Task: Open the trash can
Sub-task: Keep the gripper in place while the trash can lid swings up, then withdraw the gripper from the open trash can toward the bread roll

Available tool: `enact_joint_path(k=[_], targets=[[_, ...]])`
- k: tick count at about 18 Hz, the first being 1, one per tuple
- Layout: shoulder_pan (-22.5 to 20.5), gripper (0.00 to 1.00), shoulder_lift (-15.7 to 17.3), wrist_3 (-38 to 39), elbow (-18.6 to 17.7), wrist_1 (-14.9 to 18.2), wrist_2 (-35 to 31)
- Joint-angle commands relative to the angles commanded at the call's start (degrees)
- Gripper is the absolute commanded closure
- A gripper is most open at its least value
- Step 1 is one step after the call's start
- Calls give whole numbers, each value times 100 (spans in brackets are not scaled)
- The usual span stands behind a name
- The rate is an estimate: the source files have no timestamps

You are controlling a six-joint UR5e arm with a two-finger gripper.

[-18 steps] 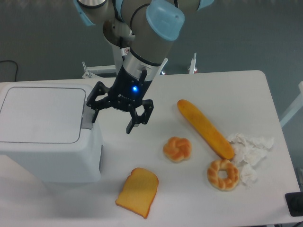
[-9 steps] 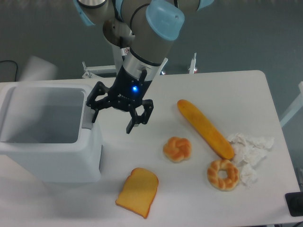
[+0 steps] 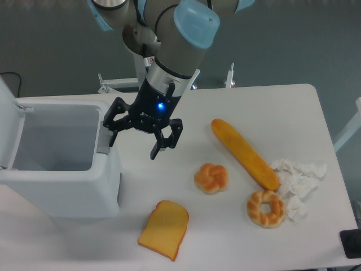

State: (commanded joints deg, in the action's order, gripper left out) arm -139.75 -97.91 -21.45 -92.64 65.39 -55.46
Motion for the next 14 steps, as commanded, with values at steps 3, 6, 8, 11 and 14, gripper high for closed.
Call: enact_joint_path(k=[3,6,8,11,14], targets=[[0,0,9,0,9,0,0],[0,0,9,0,9,0,0],[0,0,9,0,17,0,0],[-9,0,0,18,88,0,0],[-53,0,0,-17,219,-9,0]])
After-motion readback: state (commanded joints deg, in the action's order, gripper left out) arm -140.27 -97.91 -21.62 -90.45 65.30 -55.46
